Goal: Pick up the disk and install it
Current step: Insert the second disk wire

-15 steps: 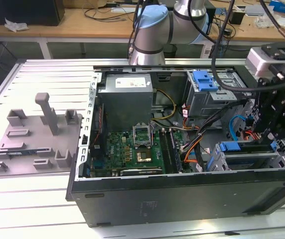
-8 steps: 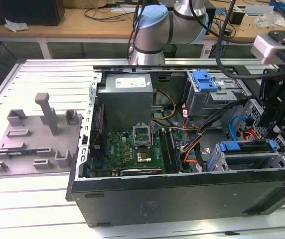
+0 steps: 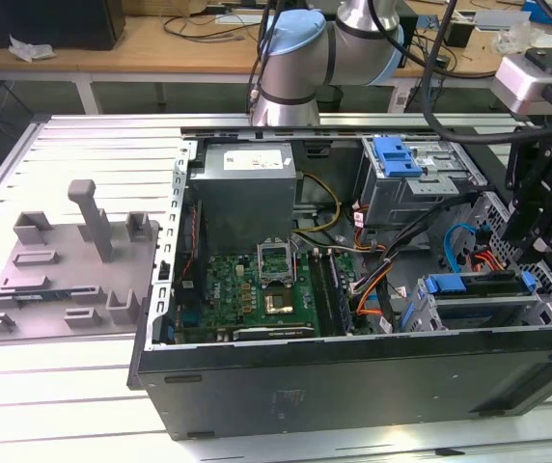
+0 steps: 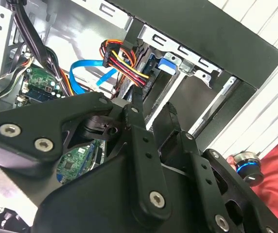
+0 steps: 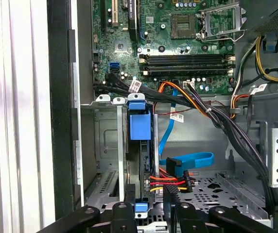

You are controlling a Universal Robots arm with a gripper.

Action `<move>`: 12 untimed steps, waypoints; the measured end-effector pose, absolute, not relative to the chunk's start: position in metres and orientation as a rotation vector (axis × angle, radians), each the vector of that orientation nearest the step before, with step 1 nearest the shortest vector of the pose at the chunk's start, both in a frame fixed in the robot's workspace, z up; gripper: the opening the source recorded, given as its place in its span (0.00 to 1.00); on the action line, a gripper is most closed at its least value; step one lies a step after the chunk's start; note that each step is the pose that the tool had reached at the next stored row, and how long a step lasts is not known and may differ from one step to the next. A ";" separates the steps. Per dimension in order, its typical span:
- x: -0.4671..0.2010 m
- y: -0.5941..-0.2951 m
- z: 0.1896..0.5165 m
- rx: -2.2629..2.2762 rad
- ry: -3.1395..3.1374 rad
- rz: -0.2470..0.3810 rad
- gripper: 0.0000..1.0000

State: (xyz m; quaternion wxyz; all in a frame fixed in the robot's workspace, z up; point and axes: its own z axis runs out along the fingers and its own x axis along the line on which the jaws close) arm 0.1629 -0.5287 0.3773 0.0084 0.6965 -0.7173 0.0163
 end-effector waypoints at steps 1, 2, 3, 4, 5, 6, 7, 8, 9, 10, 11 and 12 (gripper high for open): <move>0.163 -0.529 0.377 2.177 -2.242 0.051 0.36; 0.163 -0.529 0.377 2.177 -2.241 0.051 0.36; 0.163 -0.529 0.377 2.177 -2.242 0.051 0.36; 0.163 -0.529 0.378 2.177 -2.242 0.051 0.36; 0.163 -0.529 0.378 2.177 -2.242 0.051 0.36; 0.163 -0.529 0.378 2.177 -2.242 0.051 0.36; 0.163 -0.529 0.378 2.177 -2.242 0.051 0.36; 0.163 -0.529 0.378 2.177 -2.242 0.051 0.36; 0.163 -0.528 0.378 2.176 -2.241 0.052 0.36; 0.163 -0.527 0.378 2.175 -2.240 0.055 0.36; 0.163 -0.525 0.378 2.171 -2.236 0.062 0.36; 0.163 -0.522 0.378 2.168 -2.232 0.069 0.36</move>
